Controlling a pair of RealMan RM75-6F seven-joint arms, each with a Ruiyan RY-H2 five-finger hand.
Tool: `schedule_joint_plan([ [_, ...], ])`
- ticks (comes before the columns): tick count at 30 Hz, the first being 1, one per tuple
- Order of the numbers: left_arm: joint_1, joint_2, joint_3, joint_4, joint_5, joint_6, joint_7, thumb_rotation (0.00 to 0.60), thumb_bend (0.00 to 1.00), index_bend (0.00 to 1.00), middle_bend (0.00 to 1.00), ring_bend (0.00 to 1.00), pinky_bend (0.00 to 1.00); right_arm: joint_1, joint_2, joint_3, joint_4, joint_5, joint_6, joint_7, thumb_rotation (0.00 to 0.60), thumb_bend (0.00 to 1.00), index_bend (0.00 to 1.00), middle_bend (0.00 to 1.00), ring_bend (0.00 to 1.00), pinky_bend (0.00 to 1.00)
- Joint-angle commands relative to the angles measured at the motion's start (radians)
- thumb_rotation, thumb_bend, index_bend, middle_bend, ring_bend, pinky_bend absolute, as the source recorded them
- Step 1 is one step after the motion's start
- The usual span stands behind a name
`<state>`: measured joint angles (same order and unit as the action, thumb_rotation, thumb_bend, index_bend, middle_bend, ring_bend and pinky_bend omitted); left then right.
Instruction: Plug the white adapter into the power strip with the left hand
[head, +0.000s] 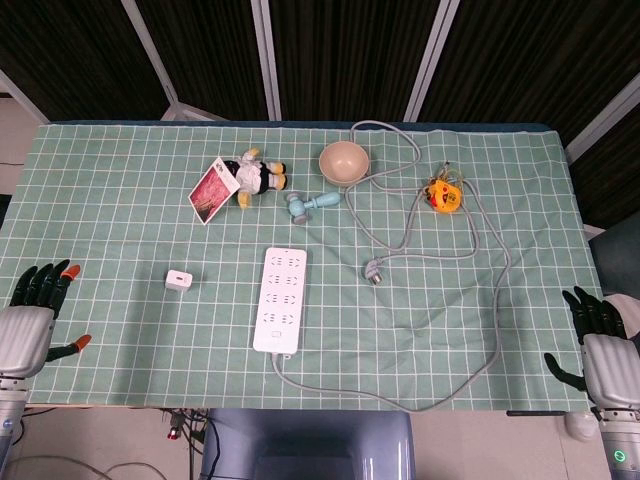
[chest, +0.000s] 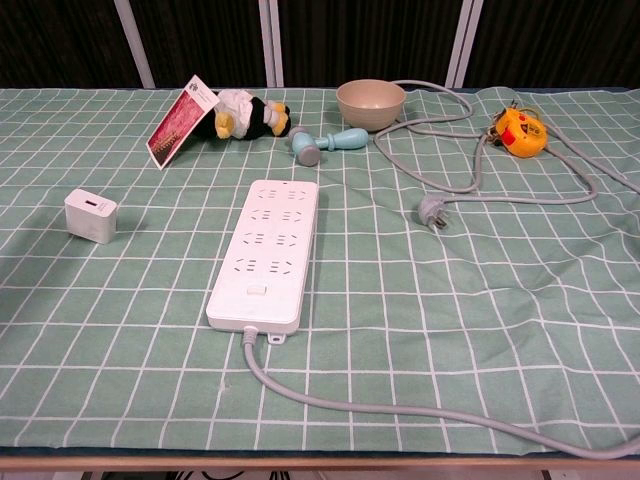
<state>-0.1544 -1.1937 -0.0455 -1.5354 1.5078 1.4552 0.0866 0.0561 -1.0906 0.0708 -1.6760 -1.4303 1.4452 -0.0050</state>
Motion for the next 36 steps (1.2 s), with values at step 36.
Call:
schedule_joint_plan([
  [36,-0.223,0.115,-0.12,-0.335,-0.329,-0.348,0.338,0.6,0.15,0.16,0.08,0.0,0.01,0.001,0.018,0.0,-0.019,0.011,-0.02,0.053,0.6,0.35,0.0,0.0,0.0,0.0],
])
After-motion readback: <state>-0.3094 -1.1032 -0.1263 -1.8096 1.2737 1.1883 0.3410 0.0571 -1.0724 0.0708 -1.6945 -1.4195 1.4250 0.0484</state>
